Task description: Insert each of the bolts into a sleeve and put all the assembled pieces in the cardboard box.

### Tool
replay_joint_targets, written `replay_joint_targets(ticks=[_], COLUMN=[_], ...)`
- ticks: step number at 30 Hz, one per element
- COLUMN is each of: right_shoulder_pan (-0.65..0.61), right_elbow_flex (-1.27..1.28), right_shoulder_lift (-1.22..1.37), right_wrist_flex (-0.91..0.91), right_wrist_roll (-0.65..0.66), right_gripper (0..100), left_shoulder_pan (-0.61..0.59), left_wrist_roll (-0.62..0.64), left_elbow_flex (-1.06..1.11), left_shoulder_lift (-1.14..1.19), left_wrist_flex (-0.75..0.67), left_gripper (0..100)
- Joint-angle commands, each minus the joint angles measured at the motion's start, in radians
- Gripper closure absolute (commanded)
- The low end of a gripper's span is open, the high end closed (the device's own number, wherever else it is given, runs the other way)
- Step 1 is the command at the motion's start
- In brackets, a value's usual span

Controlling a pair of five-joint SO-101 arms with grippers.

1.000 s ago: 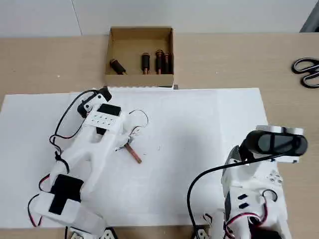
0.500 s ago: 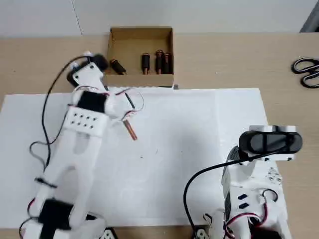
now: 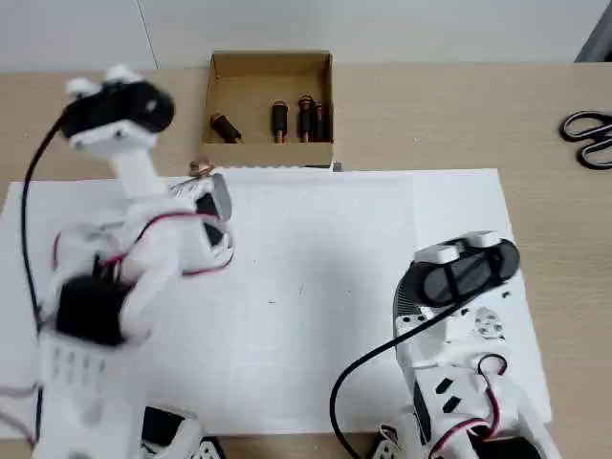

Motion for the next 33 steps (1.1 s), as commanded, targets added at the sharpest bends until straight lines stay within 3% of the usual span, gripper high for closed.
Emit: replay_joint_targets(ticks=[1, 8, 12, 19, 24, 33], right_shoulder_pan=[-0.054, -0.205, -0.297, -0.452, -0.552, -0.581], right_elbow_flex=[0.006, 0.120, 0.193, 0.328, 0.430, 0.491], right_shoulder_lift=[-0.001, -0.001, -0.001, -0.001, -0.001, -0.001], right_wrist_flex=[-0.050, -0.183, -0.274, -0.414, -0.509, -0.613], right_wrist_roll=[0.028, 0.028, 0.028, 0.028, 0.029, 0.031], right_gripper=[99.6, 99.6, 99.6, 99.6, 99.6, 99.6], left_shoulder_pan=[-0.003, 0.003, 0.003, 0.038, 0.100, 0.158], left_wrist_roll=[-0.009, -0.005, -0.003, 0.000, 0.132, 0.146], left_elbow_flex=[0.136, 0.555, 0.716, 0.846, 0.862, 0.947], left_shoulder_lift=[-0.196, -0.601, -0.809, -1.022, -1.010, -1.013], left_wrist_flex=[-0.140, -0.442, -0.539, -0.546, -0.546, -0.548], left_gripper=[99, 99, 99, 99, 99, 99])
